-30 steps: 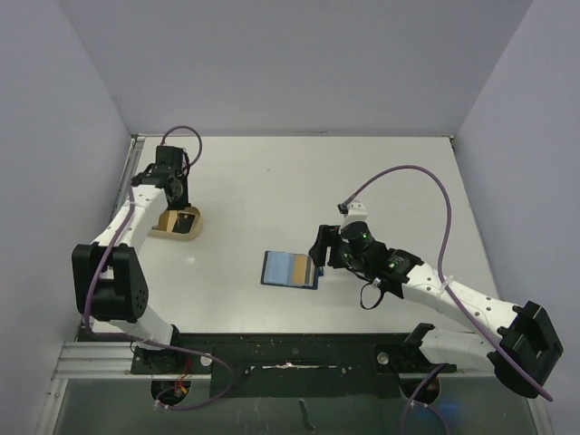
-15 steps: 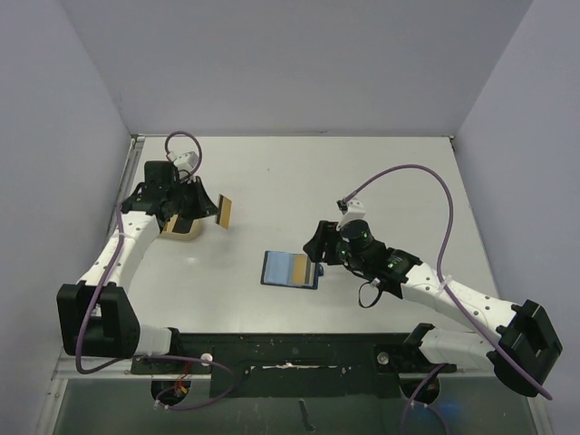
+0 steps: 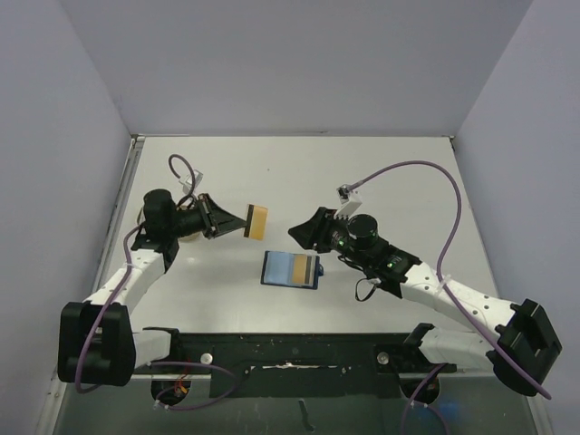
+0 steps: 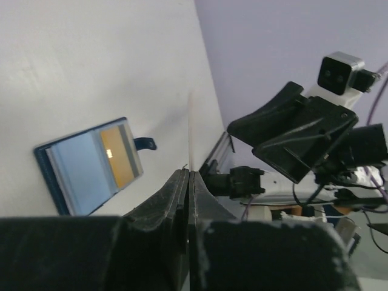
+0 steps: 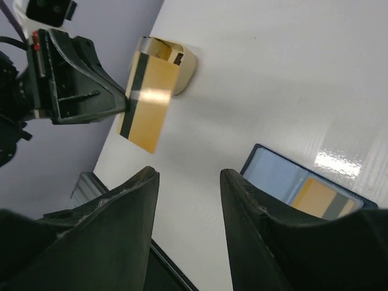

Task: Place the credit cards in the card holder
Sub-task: Pick up the credit card from the storage box.

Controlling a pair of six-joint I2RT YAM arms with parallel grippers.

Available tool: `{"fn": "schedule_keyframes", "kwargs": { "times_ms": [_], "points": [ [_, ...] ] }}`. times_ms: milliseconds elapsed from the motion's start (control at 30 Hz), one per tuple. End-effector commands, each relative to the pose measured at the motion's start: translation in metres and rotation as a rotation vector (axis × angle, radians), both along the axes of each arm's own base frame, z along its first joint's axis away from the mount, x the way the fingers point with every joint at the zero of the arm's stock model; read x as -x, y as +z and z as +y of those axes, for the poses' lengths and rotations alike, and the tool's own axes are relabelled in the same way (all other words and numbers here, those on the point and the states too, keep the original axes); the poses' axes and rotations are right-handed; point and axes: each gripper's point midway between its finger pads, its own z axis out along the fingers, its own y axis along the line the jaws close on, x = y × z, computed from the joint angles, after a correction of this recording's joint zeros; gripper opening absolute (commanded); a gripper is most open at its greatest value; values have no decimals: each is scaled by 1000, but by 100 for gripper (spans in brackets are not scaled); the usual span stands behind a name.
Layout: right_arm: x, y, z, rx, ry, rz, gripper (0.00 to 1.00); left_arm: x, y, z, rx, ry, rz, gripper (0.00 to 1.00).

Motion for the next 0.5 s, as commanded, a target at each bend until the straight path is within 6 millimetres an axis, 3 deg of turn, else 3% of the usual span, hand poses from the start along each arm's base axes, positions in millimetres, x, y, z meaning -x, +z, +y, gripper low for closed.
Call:
{"fn": "schedule_keyframes", "kwargs": {
  "times_ms": [0, 300, 467],
  "points": [
    [-10, 58, 21, -175, 33, -103, 47, 26, 56, -18, 194, -128, -141, 0],
    [-15, 60, 37, -202, 87, -74, 49, 54, 42, -46, 228, -207, -99, 0],
    [-12, 59, 37, -210, 102, -79, 34, 58, 37, -49, 236, -212, -88, 0]
  ]
}}
